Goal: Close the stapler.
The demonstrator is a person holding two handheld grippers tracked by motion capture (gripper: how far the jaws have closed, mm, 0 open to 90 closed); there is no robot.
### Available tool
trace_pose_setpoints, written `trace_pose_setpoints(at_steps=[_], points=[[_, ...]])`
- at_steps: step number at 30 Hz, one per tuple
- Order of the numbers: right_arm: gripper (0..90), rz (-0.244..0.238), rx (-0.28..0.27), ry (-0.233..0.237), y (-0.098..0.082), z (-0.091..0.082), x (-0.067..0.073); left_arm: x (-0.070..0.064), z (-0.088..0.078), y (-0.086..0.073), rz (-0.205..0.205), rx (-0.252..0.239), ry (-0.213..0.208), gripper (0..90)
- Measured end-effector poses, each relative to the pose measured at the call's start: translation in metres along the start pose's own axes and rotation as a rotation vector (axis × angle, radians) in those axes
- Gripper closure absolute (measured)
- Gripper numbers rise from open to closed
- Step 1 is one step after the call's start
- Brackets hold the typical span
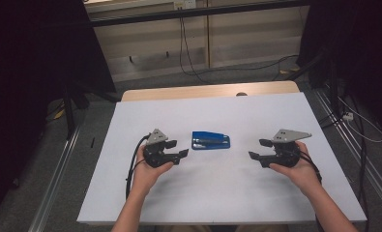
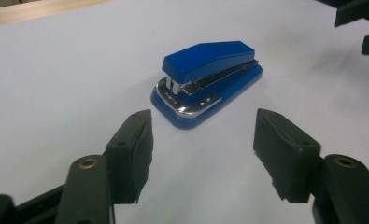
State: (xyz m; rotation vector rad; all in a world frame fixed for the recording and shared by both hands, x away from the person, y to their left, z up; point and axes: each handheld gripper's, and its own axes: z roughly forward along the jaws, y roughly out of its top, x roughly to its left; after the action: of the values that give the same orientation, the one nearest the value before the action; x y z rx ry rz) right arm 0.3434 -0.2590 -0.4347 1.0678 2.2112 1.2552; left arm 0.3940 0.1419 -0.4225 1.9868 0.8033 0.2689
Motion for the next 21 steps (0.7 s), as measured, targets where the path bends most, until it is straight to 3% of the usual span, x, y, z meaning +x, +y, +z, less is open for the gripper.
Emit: trace_pose_setpoints(at_steps=[10, 15, 21], points=[[22.3, -0.001, 0.002, 0.006, -0.012, -0.01, 0.013, 0.002, -0.018, -0.009, -0.004, -0.011, 0.036, 26.7], [20.6, -0.014, 0.018, 0.034, -0.018, -0.012, 0.021, -0.001, -0.027, -0.017, -0.004, -0.012, 0.039, 22.5], [17.1, -0.014, 0.024, 0.027, -0.025, -0.019, 0.026, -0.001, -0.041, -0.023, 0.0, -0.032, 0.046, 19.8]])
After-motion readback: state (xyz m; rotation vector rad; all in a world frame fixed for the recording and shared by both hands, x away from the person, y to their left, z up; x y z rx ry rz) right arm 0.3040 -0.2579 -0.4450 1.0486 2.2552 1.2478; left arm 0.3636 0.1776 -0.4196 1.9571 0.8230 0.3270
